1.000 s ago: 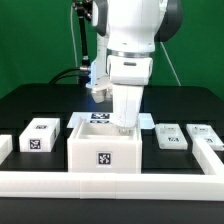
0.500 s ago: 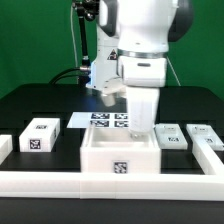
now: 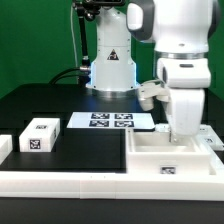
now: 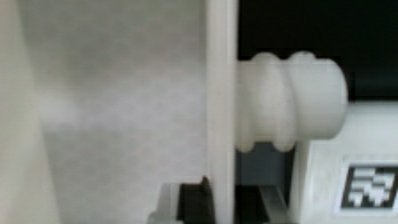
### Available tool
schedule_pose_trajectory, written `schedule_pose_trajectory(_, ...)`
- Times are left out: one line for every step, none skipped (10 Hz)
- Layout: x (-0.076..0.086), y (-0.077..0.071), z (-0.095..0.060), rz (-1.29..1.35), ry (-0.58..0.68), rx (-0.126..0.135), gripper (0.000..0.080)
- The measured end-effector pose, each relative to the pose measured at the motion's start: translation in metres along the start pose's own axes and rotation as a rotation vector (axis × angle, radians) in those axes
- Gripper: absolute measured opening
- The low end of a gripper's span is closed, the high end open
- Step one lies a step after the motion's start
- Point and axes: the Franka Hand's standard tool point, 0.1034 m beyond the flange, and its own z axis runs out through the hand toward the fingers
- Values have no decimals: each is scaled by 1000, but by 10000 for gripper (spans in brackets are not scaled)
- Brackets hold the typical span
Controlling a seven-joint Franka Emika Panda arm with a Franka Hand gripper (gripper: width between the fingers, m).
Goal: Assemble cabinet
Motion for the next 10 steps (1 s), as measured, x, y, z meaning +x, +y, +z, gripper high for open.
schedule_pose_trajectory(4, 0, 2, -5, 3, 3, 29)
schedule_pose_trajectory(4, 1, 2, -7, 2, 5, 29)
schedule_pose_trajectory(4, 1, 2, -7, 1, 6, 29)
schedule_pose_trajectory(4, 1, 2, -7, 1, 5, 29)
schedule_pose_trajectory(4, 1, 2, -6, 1, 5, 29)
schedule_pose_trajectory(3, 1, 2, -6, 1, 6, 29)
schedule_pose_trajectory(3, 1, 2, -5, 1, 6, 208)
schedule_pose_trajectory(3, 1, 2, -5, 1, 6, 208)
schedule_pose_trajectory(3, 1, 2, -5, 1, 6, 391)
schedule_pose_trajectory(3, 1, 2, -5, 1, 6, 526)
